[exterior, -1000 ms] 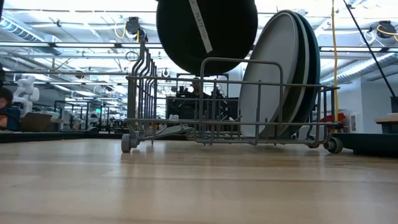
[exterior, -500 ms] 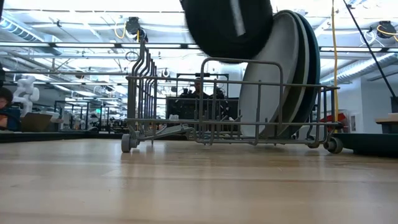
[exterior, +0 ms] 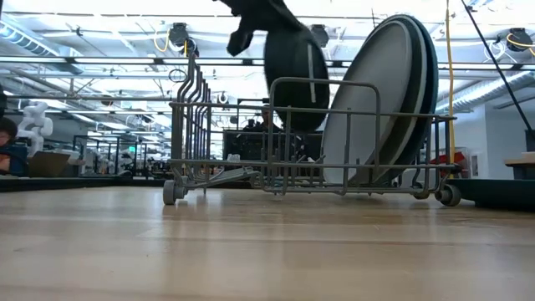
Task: Sort dishes
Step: Put the black plate into the dish rack
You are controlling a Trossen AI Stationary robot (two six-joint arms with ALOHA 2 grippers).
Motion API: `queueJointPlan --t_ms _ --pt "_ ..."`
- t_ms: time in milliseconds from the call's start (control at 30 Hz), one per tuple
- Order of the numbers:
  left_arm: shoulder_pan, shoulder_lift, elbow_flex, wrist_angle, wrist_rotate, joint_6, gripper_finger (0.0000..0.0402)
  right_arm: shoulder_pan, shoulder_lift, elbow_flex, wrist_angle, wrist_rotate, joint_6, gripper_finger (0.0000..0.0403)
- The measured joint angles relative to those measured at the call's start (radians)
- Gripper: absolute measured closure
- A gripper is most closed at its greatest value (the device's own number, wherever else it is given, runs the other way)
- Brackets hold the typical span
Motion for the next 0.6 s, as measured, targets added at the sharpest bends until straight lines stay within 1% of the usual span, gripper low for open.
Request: queueJointPlan --t_ms 100,200,333,400,600 --pt "-0.011 -0.002 -0.063 0.163 -0.090 -0.133 0.0389 0.021 -0.002 -0.001 -0.048 0.066 -0.007 0.0270" --pt "-0.028 -0.003 -0.106 0.250 -0.181 -0.216 0.0390 0.040 -0.017 -0.001 -0.100 0.128 0.000 0.0274" --pt "-0.078 -0.003 -0.122 0.260 -0.366 -0.284 0.0390 0.058 -0.034 -0.001 -0.117 0.127 0.016 0.0279" --pt "-0.099 -0.003 -0.126 0.260 -0.434 -0.329 0.0390 0.068 -0.040 -0.001 -0.127 0.127 0.018 0.0281" --pt "-0.157 0.002 -0.174 0.343 -0.535 -0.472 0.0390 0.095 -0.043 -0.001 -0.127 0.129 0.019 0.0287"
